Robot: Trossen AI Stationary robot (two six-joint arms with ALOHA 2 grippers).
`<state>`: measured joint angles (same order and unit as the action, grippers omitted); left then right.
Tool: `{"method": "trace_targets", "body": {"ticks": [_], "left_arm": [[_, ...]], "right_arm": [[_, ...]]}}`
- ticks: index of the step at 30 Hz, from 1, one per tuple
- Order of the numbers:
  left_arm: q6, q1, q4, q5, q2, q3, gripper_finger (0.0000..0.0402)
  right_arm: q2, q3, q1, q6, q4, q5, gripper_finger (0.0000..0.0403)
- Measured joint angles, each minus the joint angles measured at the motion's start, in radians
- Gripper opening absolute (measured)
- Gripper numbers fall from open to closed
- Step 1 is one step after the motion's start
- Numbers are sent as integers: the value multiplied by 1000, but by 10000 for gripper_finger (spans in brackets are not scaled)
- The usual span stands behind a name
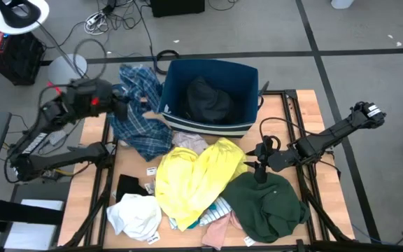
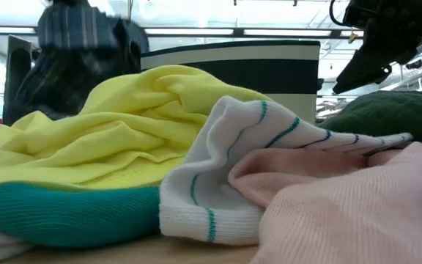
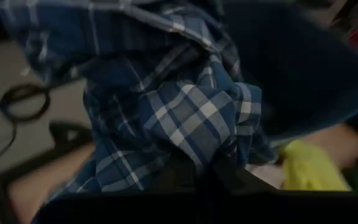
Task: Sort clothes
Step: Put the blue pants into the blue laundry bin
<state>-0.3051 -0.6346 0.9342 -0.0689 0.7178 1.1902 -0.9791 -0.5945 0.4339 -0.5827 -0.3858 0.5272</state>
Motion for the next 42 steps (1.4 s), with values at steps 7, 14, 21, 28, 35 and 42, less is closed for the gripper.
{"method": "trace_targets", "body": {"ticks": [7,14,21,28,35,42], "left_arm": [[42,24,-143,1,138,239,6],[114,89,-242,32,421,471,6],[174,149,-309,93,725,747,6],[229,199,-304,120,962,900,7],[251,198,-169,119,1121,900,12],[249,198,-20,120,1246,900,17]], "right_arm": [[0,0,0,0,1,0,187],[0,0,0,0,1,1,187],[0,0,0,1,2,1,187],[0,0,0,2,2,1,187],[0,0,0,2,2,1,187],[0,0,0,2,2,2,187]]}}
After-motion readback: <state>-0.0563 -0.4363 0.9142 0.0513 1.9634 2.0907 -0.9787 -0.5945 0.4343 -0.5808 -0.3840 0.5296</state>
